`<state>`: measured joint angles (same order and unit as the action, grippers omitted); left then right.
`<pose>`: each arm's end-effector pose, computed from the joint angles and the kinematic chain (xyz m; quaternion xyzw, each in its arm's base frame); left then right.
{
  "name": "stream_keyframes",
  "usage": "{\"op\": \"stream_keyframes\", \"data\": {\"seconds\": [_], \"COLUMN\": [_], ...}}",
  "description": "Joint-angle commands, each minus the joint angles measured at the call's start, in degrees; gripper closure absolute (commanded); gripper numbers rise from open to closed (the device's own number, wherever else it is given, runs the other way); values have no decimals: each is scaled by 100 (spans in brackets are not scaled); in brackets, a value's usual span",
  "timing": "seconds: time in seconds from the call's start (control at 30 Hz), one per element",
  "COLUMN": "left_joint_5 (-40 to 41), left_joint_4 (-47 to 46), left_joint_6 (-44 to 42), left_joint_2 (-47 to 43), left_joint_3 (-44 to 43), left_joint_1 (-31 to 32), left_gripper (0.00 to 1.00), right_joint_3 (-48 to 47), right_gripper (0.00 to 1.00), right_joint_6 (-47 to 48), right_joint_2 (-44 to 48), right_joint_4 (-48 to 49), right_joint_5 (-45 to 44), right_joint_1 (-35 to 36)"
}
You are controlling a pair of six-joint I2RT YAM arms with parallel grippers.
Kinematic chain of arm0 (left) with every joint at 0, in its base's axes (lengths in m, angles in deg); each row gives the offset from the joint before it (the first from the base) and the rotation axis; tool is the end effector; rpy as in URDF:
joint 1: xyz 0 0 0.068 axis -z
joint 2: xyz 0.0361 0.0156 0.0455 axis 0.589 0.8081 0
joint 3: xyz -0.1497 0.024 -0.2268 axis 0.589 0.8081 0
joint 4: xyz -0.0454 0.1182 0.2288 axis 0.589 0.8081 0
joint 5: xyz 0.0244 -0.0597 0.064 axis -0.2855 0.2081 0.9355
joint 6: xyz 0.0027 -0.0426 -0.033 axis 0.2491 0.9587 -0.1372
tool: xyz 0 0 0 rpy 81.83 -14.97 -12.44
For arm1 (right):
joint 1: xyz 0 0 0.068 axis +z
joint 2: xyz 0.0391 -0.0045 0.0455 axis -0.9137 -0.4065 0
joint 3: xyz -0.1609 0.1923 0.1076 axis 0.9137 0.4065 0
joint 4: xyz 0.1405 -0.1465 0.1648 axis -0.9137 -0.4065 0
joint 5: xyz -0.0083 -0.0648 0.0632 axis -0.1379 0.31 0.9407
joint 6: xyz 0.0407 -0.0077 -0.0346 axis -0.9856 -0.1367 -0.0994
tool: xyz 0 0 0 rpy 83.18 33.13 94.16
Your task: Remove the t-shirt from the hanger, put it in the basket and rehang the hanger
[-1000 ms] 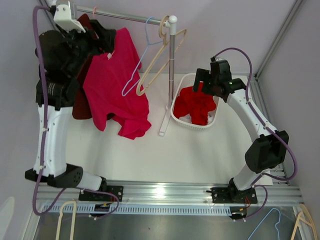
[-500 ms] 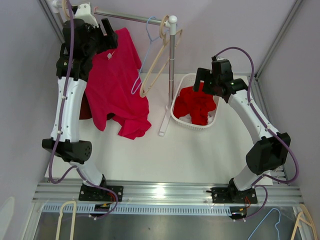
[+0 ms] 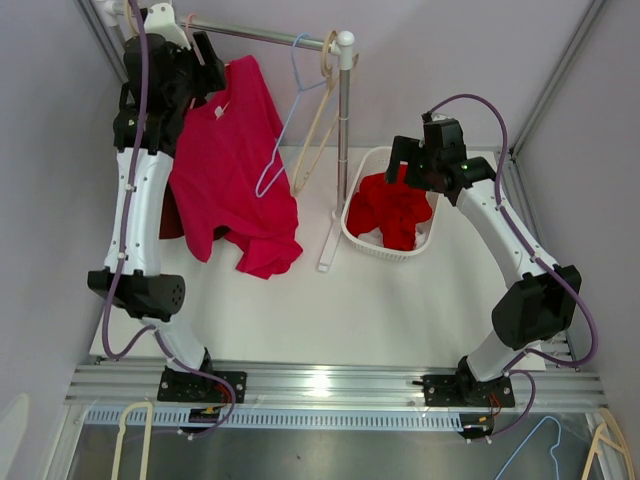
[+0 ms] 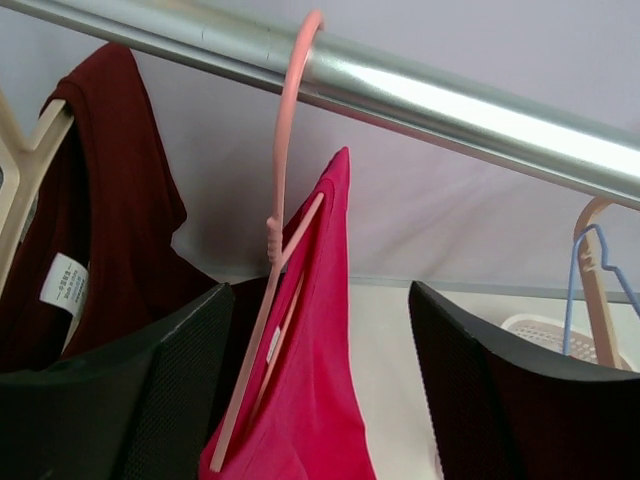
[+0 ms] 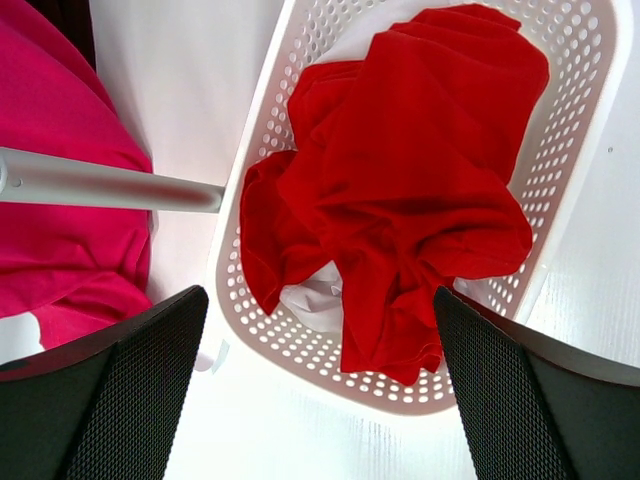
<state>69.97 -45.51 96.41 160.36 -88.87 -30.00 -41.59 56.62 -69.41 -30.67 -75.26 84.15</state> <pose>0.3614 -0.0368 0.5358 -0.0450 0.7376 -0.0790 0.6691 0.3495 0.1129 0.3652 0.0162 0.9010 0.1211 0.4162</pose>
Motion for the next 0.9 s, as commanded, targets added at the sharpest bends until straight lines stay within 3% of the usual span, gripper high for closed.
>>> {"op": "stream_keyframes", "data": {"seconds": [0.0, 0.07, 0.13, 0.37, 0.63, 0.87], "left_joint_5": [42, 60, 42, 60, -177, -511], "left_joint_4": [-209, -270, -314, -464, -490, -604], "left_joint_6": [-20, -2, 15, -37, 59, 261], "left_joint_2": [221, 283, 318, 406, 389, 213], "left_joint_3": [-253, -218, -218, -244, -402, -402], "left_joint_1": [-90, -108, -108, -117, -117, -117], "left_gripper": [26, 29, 43, 54, 99, 99], "right_joint_3": [-182, -191, -208, -314, -296, -235], "right_gripper": [0, 1, 0, 1, 1, 1], "right_joint_6": [151, 178, 186, 230, 230, 222], "right_joint_2": [99, 81, 55, -42, -50, 2], "right_joint_4": [25, 25, 25, -1, 25, 16], "right_joint_5": [142, 169, 160, 160, 169, 327], "right_joint_1": [-11, -11, -11, -3, -11, 15]}}
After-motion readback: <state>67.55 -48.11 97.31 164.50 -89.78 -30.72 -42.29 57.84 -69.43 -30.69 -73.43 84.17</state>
